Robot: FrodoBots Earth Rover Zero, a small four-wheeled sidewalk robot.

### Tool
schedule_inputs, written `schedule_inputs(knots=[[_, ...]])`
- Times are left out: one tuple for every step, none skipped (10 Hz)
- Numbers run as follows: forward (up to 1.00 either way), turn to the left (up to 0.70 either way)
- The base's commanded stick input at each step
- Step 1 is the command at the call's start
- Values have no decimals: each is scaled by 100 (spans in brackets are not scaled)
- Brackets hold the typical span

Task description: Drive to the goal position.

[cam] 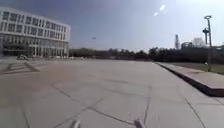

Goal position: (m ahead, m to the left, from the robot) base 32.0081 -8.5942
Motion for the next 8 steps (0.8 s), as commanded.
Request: schedule_inputs(knots=[[100,-12],[100,-40],[100,-36],[100,0],[100,0],[100,-3],[100,-25],[100,-40]])
